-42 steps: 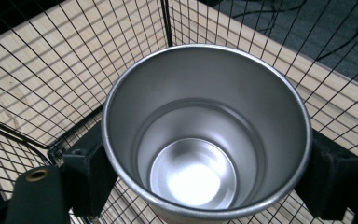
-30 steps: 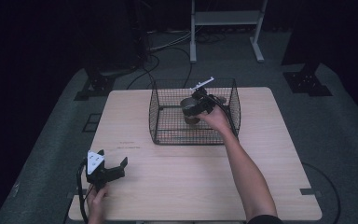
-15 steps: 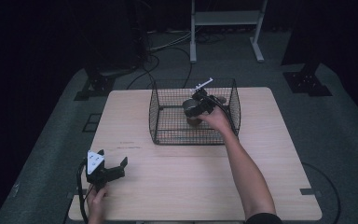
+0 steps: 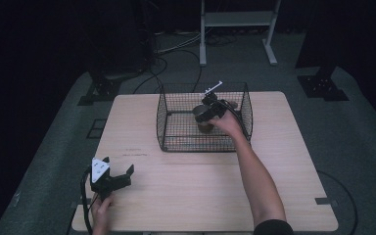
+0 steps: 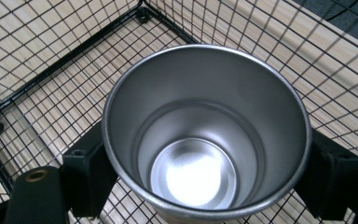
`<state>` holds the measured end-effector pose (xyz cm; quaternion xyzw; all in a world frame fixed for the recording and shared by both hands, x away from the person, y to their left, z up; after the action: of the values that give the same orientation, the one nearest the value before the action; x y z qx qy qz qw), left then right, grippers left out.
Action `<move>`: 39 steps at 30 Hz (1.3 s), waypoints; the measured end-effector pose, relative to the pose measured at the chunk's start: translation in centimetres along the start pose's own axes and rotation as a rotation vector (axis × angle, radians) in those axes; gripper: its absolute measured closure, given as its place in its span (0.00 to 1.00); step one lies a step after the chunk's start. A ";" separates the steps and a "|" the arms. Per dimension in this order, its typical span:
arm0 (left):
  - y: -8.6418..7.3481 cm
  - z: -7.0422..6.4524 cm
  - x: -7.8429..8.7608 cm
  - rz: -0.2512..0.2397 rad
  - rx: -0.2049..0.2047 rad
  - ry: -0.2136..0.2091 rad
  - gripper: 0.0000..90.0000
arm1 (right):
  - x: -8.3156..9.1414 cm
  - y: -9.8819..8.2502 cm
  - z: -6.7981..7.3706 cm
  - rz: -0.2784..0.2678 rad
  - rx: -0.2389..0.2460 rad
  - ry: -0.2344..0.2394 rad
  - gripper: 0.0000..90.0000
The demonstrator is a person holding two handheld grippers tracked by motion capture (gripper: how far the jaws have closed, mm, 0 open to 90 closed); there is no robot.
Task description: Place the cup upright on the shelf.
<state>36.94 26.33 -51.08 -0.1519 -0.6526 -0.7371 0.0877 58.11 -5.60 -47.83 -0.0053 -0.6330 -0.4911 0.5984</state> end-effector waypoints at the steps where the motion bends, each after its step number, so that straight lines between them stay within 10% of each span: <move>1: 0.0 0.0 0.0 -0.001 0.002 0.000 0.00 | 0.0 0.1 0.1 0.006 0.008 -0.002 0.20; 39: 0.0 0.0 0.0 -0.001 0.003 -0.001 0.00 | 0.1 0.2 1.1 0.056 0.050 -0.022 0.13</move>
<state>36.93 26.34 -51.07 -0.1518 -0.6540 -0.7359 0.0875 57.32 -4.87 -47.43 -0.0135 -0.6512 -0.4580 0.6050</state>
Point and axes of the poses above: each handheld gripper's, and its own axes: x roughly backward along the jaws, y roughly out of its top, z roughly to its left, the point moved 8 cm from there along -x, roughly forward along the jaws, and after that the axes turned 13 degrees about y, right-handed, at the moved point
